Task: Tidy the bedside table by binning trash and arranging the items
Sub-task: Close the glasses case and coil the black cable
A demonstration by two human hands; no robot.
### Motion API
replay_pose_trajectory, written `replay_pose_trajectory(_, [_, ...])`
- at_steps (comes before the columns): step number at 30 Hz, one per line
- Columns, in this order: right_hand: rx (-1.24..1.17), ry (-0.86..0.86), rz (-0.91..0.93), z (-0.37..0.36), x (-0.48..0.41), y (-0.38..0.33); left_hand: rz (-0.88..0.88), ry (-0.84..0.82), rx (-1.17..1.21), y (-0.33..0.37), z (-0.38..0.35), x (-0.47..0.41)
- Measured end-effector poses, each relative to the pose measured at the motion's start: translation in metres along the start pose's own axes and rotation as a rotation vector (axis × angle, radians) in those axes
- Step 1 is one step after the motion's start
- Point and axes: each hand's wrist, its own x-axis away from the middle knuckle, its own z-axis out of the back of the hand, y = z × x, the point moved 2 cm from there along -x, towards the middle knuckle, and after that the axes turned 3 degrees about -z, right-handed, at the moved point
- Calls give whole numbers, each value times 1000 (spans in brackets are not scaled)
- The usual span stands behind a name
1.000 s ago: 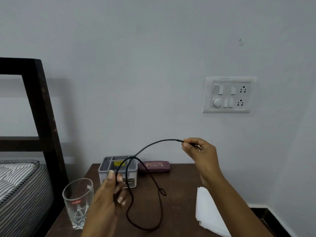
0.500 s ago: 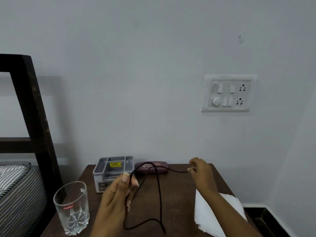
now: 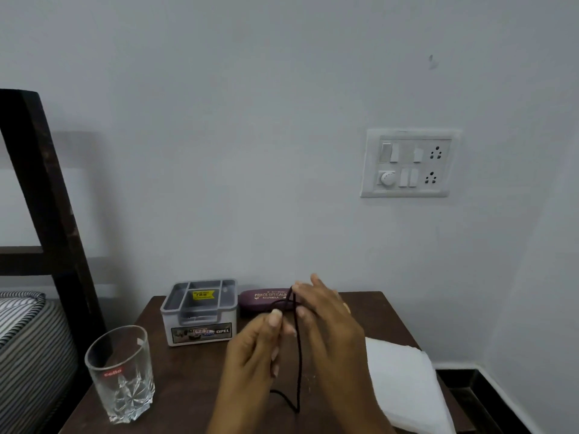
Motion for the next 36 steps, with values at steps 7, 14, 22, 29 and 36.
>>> replay_pose_trajectory(7, [-380,29,-399,-36,-23,7,160,-91,206,-10,-19,-25])
replay_pose_trajectory(14, [-368,-54,-639,-48,-13,25,139,-69,555,-32,-7,-54])
replay_pose_trajectory(22, [-624,-117,-928,-49,2,38,129,132,579,-58,3,-58])
replay_pose_trajectory(29, [-1092,75,-1111,-65,12,34,217,193,705,-68,-14,-56])
replay_pose_trajectory(36, [-1273,425,-1167,-64,11,40,242,154,591,-79,-18,-49])
